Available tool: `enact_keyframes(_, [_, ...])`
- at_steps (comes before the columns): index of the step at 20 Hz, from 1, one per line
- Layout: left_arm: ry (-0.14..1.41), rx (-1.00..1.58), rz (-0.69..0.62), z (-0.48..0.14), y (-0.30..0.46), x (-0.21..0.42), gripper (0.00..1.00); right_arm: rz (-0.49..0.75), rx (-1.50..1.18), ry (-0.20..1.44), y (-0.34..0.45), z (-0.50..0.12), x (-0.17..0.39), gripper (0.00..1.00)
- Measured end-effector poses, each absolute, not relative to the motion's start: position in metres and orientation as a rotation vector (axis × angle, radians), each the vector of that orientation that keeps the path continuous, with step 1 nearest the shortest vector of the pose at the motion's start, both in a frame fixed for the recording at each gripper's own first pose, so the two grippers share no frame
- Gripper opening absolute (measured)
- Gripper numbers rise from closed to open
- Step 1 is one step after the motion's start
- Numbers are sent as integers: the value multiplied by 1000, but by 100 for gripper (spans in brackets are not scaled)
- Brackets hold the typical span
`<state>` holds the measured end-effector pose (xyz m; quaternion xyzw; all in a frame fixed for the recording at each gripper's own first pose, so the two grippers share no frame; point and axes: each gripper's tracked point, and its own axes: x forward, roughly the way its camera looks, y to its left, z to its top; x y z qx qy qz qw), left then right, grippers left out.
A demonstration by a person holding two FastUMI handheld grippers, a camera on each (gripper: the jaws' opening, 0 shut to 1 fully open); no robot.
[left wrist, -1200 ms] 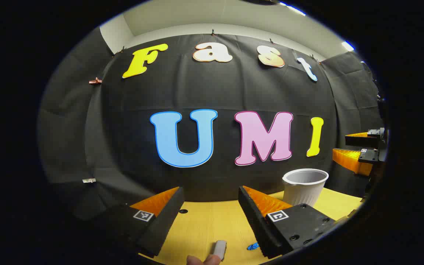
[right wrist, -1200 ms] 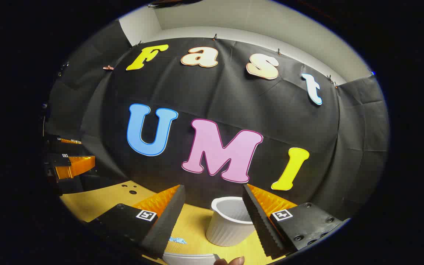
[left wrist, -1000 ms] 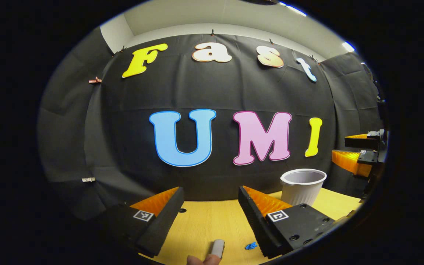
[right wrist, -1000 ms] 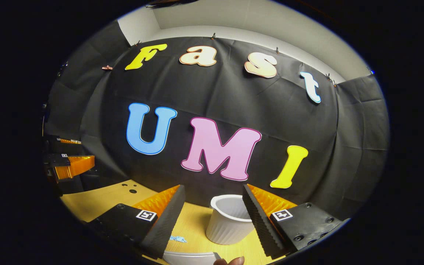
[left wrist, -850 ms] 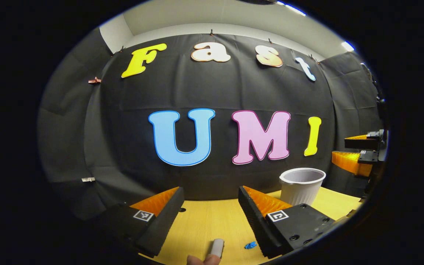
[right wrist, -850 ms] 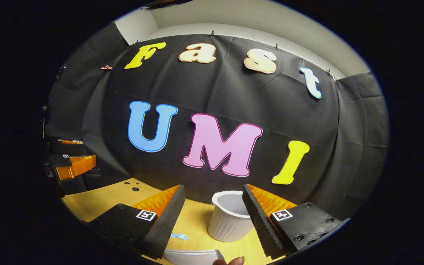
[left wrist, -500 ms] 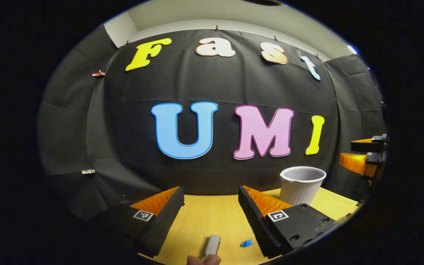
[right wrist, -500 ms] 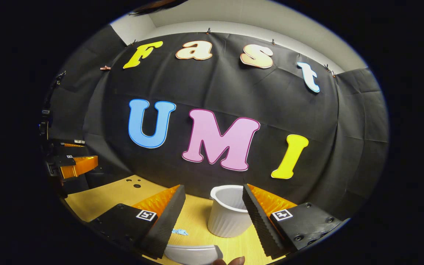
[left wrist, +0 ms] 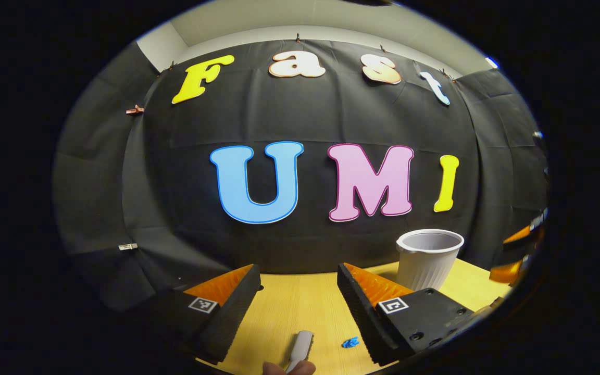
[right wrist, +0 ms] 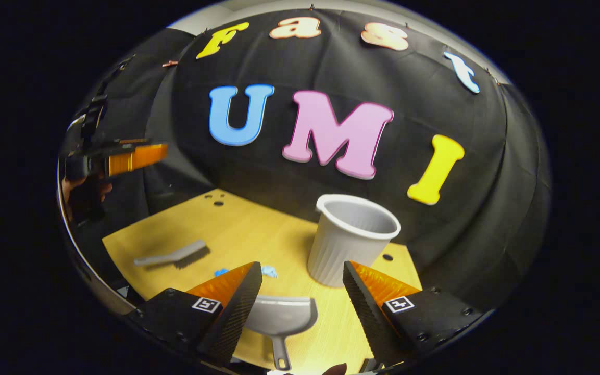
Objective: Pick up the small broom and dustpan from the desktop, sweep the trash into the dustpan with the broom, and then empty the trash into the garbage bin.
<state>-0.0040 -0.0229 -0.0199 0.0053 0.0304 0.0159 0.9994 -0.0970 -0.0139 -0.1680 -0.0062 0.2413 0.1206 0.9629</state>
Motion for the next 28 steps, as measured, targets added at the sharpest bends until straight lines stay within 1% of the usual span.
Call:
enact_keyframes(2, [57,18,34,-19,-22,-2,96,275,-35,598,-11,-208,-118,98])
enact_keyframes(8, [75,28,49,-26,-22,4,96,358,-30,874,5,-311,-154,96])
enact_keyframes(13, [80,44,61,-29,-20,4,96,394,19,1075,11,-375,-175,95])
enact_keyframes(16, [88,51,70,-32,-19,4,94,400,5,1135,15,-400,-171,95])
enact_keyframes(19, [98,52,79,-37,-18,3,96,409,14,1192,23,-419,-169,95])
enact_keyframes(20, [105,54,82,-38,-18,2,99,409,28,1209,26,-423,-168,95])
enact_keyframes(21, [112,56,86,-42,-17,0,99,409,39,1226,30,-426,-169,94])
enact_keyframes(22, [120,57,90,-45,-15,-1,96,406,44,1233,32,-429,-166,94])
enact_keyframes(26, [152,57,104,-56,-9,-9,96,393,70,1269,40,-440,-155,93])
enact_keyframes(28, [159,57,110,-57,-7,-10,96,405,63,1265,39,-437,-152,93])
